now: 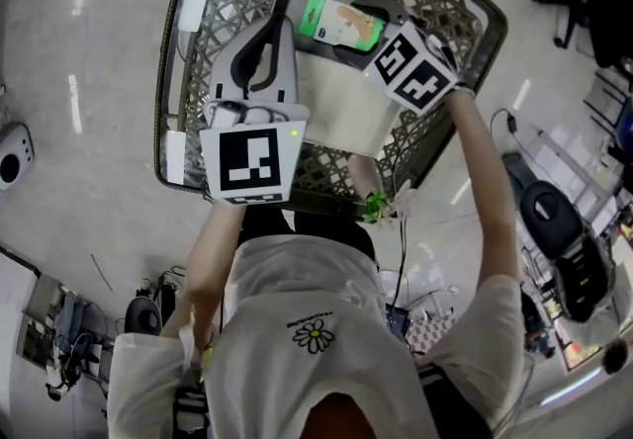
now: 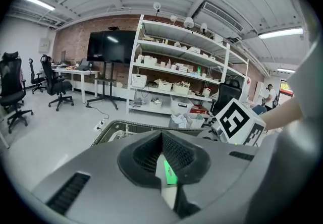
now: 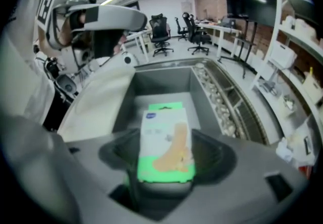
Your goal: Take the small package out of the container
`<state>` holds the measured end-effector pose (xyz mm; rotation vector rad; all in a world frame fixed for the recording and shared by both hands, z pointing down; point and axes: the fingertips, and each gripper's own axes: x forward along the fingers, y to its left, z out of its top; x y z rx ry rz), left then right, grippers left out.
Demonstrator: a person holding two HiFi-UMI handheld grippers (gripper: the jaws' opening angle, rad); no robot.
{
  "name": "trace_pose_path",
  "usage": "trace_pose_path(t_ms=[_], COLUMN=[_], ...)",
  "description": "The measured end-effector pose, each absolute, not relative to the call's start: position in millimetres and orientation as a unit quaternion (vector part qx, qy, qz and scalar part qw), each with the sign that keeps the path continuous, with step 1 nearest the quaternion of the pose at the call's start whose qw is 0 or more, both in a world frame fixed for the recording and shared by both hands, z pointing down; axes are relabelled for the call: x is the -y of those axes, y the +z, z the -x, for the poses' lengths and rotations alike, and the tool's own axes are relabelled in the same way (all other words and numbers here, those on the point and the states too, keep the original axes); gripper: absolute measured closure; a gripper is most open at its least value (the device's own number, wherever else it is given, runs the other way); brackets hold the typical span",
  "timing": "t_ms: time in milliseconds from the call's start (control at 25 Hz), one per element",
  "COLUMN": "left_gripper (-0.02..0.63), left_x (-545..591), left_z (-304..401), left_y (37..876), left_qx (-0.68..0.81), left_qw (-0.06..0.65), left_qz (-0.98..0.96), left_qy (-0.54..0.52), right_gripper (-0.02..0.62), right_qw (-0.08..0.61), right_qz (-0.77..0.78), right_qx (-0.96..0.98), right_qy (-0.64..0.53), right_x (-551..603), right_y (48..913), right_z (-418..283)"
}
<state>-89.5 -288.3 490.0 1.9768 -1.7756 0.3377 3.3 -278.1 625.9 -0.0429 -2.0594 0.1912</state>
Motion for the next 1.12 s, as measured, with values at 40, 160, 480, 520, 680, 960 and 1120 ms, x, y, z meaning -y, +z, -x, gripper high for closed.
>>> trace_pose_path(t_ms=[40,160,480,520,680,960,1120], left_gripper=[0.581,0.581,0.581,0.581,0.581,0.581,0.581], left_x=[289.6,292.5,292.7,292.1,289.3,286.8,279.8], left_z=[91.6,96.1,79.2,77.9,80.5,87.5,88.5], left_y=[491.3,496.8,502.7,502.2,500.3,489.7,478.5], left_qx=[0.647,0.651,0.638,0.637,0.640,0.647,0.648], left_qw=[0.230,0.237,0.232,0.231,0.231,0.213,0.209], left_qz=[-0.717,-0.711,-0.724,-0.725,-0.722,-0.722,-0.722], left_qy=[0.122,0.118,0.124,0.126,0.128,0.123,0.121], right_gripper=[0.291,0.290,0.287,0.287,0.287,0.285,0.285], right_qw=[0.517,0.540,0.594,0.596,0.617,0.607,0.604], right_qz=[0.022,0.026,0.026,0.027,0.027,0.020,0.027], right_qx=[0.852,0.838,0.800,0.798,0.783,0.791,0.794], right_qy=[0.079,0.078,0.084,0.084,0.073,0.069,0.059], right_x=[277.3,278.0,274.6,274.8,278.5,280.9,280.3], right_y=[627.0,629.3,636.3,636.5,636.8,635.7,636.0], right_z=[-3.2,-2.9,-2.0,-2.5,-5.0,-5.6,-4.2])
